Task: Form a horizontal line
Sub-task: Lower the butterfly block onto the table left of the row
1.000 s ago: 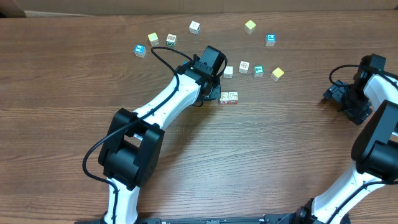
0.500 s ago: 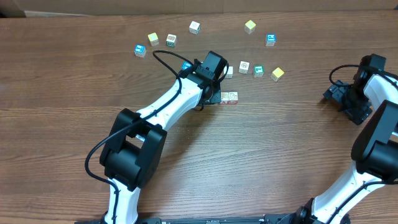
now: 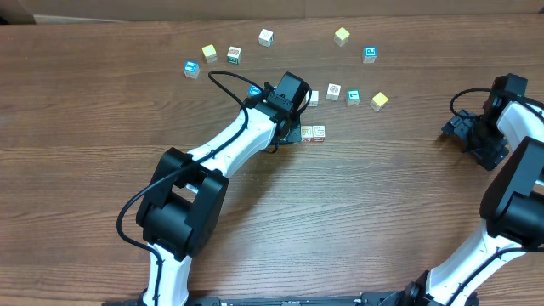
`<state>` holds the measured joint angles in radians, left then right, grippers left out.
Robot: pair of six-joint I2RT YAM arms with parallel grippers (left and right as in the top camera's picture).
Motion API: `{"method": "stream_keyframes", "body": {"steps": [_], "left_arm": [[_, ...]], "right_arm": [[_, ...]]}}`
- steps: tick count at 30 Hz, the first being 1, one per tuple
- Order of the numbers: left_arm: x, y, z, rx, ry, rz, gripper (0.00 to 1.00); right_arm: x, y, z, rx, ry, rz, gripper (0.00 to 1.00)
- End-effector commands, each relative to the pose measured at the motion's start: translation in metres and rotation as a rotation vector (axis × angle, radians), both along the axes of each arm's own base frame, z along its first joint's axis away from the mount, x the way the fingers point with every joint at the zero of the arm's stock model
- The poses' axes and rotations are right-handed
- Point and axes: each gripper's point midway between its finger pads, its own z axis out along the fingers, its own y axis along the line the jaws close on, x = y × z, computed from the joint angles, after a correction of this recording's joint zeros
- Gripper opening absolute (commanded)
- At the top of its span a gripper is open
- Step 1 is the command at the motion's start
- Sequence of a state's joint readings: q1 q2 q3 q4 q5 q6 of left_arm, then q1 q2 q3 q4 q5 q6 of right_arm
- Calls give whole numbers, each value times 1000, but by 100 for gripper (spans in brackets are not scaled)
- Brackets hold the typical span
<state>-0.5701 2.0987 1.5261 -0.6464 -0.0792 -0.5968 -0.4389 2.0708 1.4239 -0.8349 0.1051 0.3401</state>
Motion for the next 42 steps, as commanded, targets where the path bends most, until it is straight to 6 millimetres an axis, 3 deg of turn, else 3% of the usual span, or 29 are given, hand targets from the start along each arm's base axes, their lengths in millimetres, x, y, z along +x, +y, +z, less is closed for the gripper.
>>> {"method": "stream_keyframes", "body": {"steps": [1,10,16,19,42], "left_arm": [[-8,-2,-8,10,20,-3,8],[-9,-2,-8,13,25,-5,15],[-9,-1,-8,13,25,-4,36],[-9,-1,-8,13,25,-4,40],[-1,-1,-6,15,-9,4,41]], "right_arm": [[-7,-4,-6,-14,30,-9,100],[-7,-4,-6,-14,29,-9,100],[-7,-4,-6,-14,30,-9,100],[-7,-4,-6,-14,30,-9,100],[-7,-4,-6,-14,30,-9,100]]}}
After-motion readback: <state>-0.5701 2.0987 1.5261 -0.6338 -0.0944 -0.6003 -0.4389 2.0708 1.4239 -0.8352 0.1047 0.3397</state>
